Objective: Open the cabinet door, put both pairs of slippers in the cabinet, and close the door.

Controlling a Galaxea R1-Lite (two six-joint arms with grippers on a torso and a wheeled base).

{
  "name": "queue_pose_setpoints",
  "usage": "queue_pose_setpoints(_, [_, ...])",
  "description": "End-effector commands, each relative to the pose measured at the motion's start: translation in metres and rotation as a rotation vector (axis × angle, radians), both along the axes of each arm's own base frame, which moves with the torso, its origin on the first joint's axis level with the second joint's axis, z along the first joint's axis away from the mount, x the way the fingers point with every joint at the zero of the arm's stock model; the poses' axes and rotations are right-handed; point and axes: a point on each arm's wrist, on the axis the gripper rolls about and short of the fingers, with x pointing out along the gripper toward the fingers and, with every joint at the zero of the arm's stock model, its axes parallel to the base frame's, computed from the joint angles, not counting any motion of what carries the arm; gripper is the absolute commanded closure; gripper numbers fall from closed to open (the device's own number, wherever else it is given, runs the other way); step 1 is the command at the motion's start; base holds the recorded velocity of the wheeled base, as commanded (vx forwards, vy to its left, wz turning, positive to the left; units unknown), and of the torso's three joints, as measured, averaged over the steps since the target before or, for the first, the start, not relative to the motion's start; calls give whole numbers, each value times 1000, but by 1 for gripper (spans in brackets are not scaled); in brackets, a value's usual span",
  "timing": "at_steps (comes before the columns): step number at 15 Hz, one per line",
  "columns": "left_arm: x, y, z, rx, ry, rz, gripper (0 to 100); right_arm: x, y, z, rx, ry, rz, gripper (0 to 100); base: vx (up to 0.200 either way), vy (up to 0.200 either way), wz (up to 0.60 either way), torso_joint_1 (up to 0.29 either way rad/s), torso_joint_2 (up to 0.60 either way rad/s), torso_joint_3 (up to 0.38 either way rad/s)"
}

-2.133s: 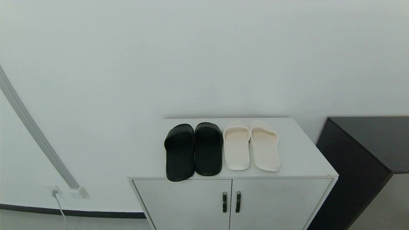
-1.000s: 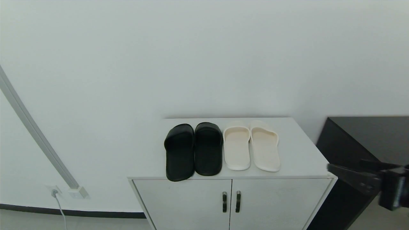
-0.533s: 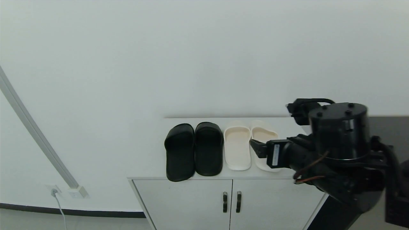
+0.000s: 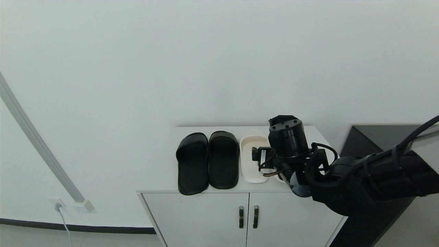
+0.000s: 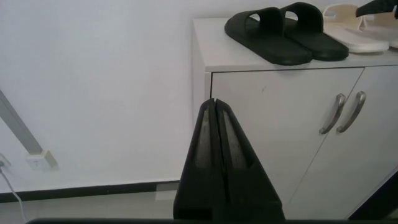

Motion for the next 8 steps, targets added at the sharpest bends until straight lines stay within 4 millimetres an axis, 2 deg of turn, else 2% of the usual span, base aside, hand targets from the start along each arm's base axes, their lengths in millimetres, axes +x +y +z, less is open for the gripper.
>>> queue_pose_setpoints(1, [0,0,0,0,1,0,100,22,2,-16,-20,14,-36,0,0,0,0,0,0,0])
queue_pose_setpoints(6, [0,0,0,0,1,0,100,56,2,-17,-25,-20,-78,0,0,0,0,0,0,0])
queue_pose_setpoints(8, [0,0,0,0,1,0,100,64,2,-19,-39,-23,-78,0,0,0,0,0,0,0])
